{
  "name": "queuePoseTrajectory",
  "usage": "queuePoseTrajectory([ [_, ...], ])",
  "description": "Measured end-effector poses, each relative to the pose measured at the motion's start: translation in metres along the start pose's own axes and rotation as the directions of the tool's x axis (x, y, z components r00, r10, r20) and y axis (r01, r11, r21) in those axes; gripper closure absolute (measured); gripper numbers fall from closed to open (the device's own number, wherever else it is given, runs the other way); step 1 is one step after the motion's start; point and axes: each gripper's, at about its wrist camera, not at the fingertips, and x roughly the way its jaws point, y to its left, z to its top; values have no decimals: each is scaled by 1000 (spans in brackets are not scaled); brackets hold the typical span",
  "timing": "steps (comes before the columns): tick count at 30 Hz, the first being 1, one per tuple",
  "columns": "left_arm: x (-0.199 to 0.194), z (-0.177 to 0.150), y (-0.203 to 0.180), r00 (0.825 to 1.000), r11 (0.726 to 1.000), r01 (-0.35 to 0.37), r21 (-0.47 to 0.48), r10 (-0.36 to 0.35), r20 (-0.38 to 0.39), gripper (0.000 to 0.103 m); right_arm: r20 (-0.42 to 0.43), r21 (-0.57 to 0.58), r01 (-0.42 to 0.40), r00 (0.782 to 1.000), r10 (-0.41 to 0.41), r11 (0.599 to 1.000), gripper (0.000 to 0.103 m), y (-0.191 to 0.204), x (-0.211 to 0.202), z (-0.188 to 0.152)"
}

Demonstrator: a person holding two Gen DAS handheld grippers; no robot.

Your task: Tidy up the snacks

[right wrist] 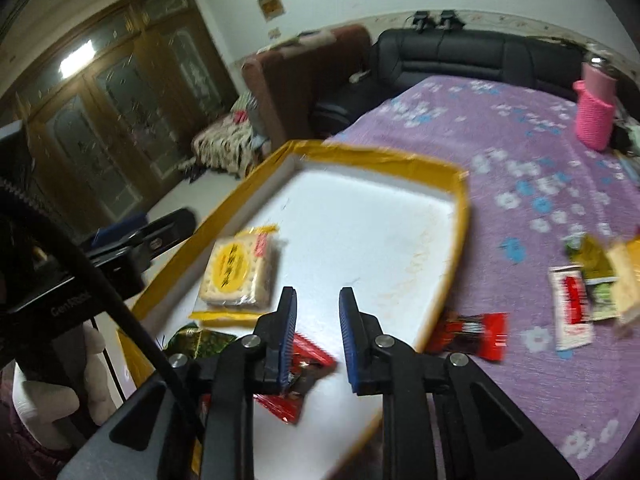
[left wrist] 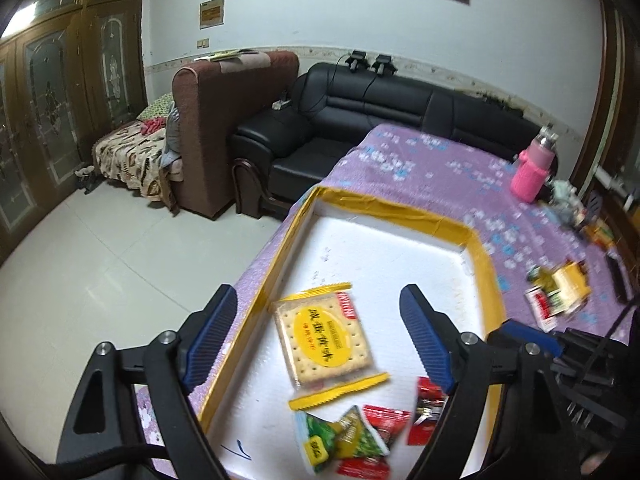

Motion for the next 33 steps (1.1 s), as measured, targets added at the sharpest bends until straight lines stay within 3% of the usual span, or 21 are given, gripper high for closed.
queuePoseTrajectory([
  [4,-16,-1,-8,999,999,41,4,-41,26,16,62,79,57,996,-62,995,76,-40,-36,-2],
  [10,-30,-4,-33,994,994,103,31,-104,38,14,84,234,141,983,-165,962,73,-115,-76,-21],
  [19,-29,-16,-83,973,967,230,110,-227,-36,14,45,296,192,976,-214,936,68,-161,-81,-42],
  [26,-23,-18,-95,968,961,249,117,-244,-56,14,-16,231,177,984,-178,957,61,-155,-43,-26],
  [33,-23,-14,-76,973,972,229,45,-228,-43,14,-64,72,39,997,-34,997,62,-103,10,-6],
])
